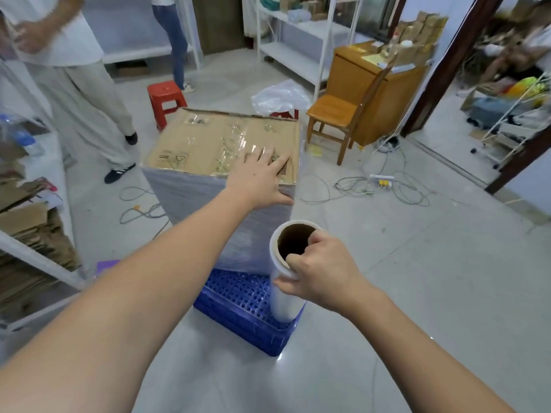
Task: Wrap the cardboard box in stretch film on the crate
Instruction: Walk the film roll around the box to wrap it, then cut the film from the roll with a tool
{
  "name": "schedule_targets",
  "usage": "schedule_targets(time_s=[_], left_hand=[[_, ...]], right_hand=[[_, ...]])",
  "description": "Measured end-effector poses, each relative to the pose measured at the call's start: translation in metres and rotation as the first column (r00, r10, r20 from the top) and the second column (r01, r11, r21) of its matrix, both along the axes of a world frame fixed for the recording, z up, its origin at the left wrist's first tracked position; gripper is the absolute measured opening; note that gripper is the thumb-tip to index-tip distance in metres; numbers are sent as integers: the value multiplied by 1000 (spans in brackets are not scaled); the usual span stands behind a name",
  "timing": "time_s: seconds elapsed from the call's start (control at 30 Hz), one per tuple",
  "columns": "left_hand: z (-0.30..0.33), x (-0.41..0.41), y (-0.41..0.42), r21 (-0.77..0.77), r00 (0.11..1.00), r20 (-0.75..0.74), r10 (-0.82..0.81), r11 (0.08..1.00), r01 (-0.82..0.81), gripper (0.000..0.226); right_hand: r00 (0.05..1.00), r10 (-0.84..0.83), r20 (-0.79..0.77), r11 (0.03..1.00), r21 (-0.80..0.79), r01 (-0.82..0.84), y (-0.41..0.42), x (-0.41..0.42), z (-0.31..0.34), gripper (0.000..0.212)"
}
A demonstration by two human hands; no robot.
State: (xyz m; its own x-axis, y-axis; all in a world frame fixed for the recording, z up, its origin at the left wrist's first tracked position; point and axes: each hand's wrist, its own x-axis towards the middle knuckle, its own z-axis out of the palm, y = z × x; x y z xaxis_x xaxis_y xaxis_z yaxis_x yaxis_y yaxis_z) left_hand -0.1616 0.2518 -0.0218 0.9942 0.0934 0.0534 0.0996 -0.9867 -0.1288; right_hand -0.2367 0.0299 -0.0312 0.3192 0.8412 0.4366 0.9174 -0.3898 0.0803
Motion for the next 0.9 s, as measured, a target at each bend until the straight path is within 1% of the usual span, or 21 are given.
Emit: schedule_targets(time_s=[0.1, 0.2, 0.33, 0.43, 0.53, 0.6, 0.67, 0.73, 0.8, 0.9], left_hand=[[-3, 1, 1, -3, 1000, 13, -3, 1000, 3, 117], [-5, 2, 1, 4, 999, 32, -8, 1000, 8, 118], [-6, 2, 2, -21, 999, 36, 6, 1000, -5, 119], [-4, 2, 3, -29, 999, 46, 9, 1000, -7, 119], [-1, -4, 1, -51, 997, 74, -8, 999, 12, 119], [3, -5, 4, -92, 996, 81, -49, 994, 56, 117], [10, -8, 7, -167, 987, 105, -120, 977, 136, 110], [19, -14, 7, -221, 978, 140, -154, 958, 183, 96], [26, -24, 2, -259, 979, 157, -132, 951, 169, 82], [30, -38, -5, -318, 982, 183, -53, 942, 111, 64]], right_hand=[[985, 172, -27, 985, -5, -172, 4, -8, -2, 45], [958, 277, -69, 961, 6, -277, 11, -17, -6, 50], [945, 321, -69, 947, 36, -319, 17, -14, -2, 52], [939, 337, -68, 942, 27, -336, 16, -12, -2, 55], [944, 325, -51, 946, 20, -325, 14, -10, 0, 56], [948, 318, -32, 948, 14, -318, 11, -8, 1, 56], [948, 316, -30, 949, 4, -316, 9, -5, 2, 54], [949, 314, -14, 949, -19, -314, 7, -2, 1, 49], [947, 322, 2, 946, -46, -322, 9, 4, 0, 44], [933, 359, 11, 931, -67, -357, 13, 14, -2, 44]])
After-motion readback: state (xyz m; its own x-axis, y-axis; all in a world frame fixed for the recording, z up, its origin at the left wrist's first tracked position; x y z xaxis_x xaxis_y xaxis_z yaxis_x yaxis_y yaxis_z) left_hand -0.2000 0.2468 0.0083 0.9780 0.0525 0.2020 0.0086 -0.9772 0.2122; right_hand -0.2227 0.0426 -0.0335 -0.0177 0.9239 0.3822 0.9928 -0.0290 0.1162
